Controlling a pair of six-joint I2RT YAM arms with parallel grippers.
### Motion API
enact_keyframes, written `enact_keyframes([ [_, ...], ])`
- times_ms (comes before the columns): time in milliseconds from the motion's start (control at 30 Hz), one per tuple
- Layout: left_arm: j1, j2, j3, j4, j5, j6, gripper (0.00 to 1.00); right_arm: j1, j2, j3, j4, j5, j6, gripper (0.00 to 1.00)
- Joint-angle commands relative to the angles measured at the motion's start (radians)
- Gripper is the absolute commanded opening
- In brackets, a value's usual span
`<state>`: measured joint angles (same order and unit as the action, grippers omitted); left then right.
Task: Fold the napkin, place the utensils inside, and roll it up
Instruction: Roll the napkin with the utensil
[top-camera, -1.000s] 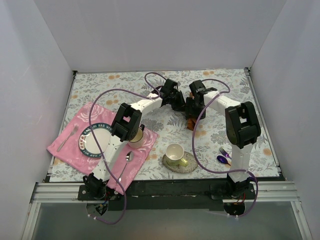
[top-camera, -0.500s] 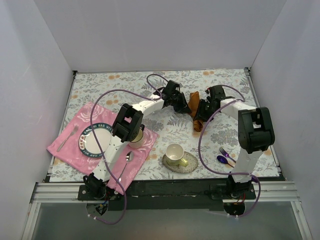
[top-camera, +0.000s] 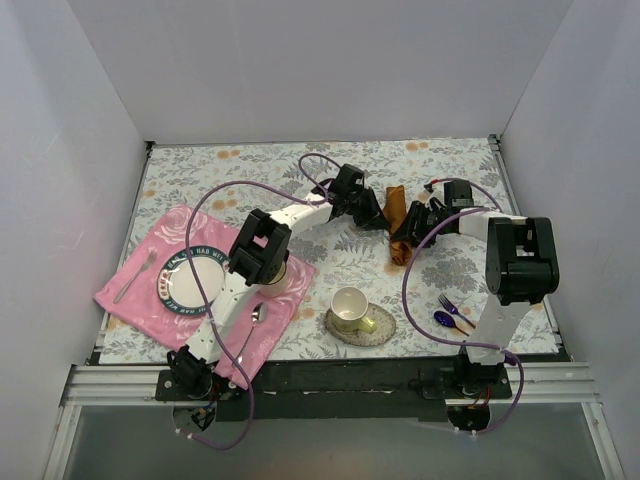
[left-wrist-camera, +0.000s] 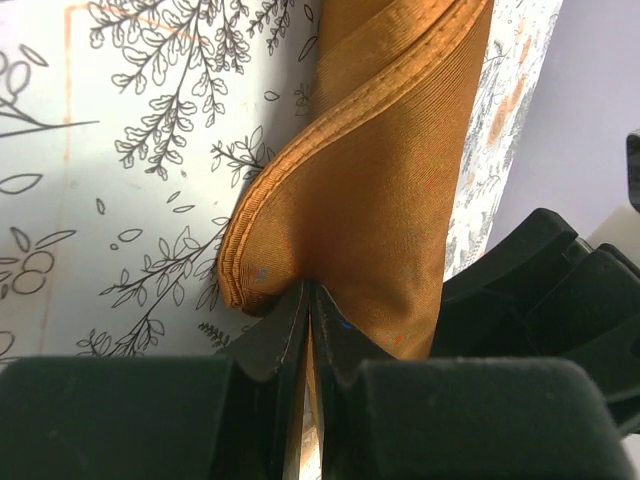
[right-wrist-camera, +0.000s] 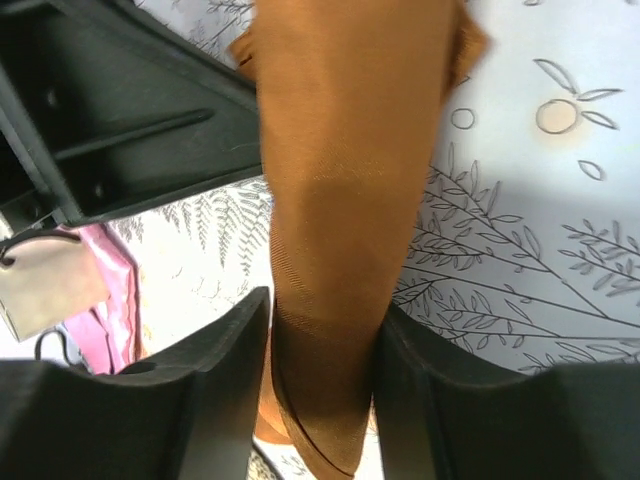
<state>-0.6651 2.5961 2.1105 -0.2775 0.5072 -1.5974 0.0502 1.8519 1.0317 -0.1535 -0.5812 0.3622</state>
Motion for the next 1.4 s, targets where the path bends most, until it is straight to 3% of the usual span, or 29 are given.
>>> enact_keyframes([
  [0, -0.016, -0.002, -0.010, 0.026, 0.013, -0.022, 0.04, -0.012, 0.030, 0.040, -0.046, -0.057, -0.135, 0.55],
  [167, -0.016, -0.025, -0.018, 0.024, 0.008, -0.016, 0.04, -0.013, 0.010, 0.113, -0.205, 0.056, -0.239, 0.62],
  [500, -0.014, -0.028, -0.004, -0.002, 0.007, 0.007, 0.05, 0.046, -0.048, 0.211, -0.322, 0.280, -0.210, 0.69],
  [667, -0.007, -0.059, 0.002, -0.023, -0.004, 0.040, 0.08, 0.054, -0.040, 0.260, -0.327, 0.264, -0.181, 0.70],
  [933, 0.021, -0.082, 0.046, -0.035, 0.031, 0.036, 0.23, 0.056, -0.033, 0.346, -0.373, 0.261, -0.180, 0.70],
  [1367, 0.056, -0.183, 0.059, -0.080, 0.045, -0.024, 0.30, 0.056, -0.039, 0.482, -0.529, 0.305, -0.175, 0.70],
])
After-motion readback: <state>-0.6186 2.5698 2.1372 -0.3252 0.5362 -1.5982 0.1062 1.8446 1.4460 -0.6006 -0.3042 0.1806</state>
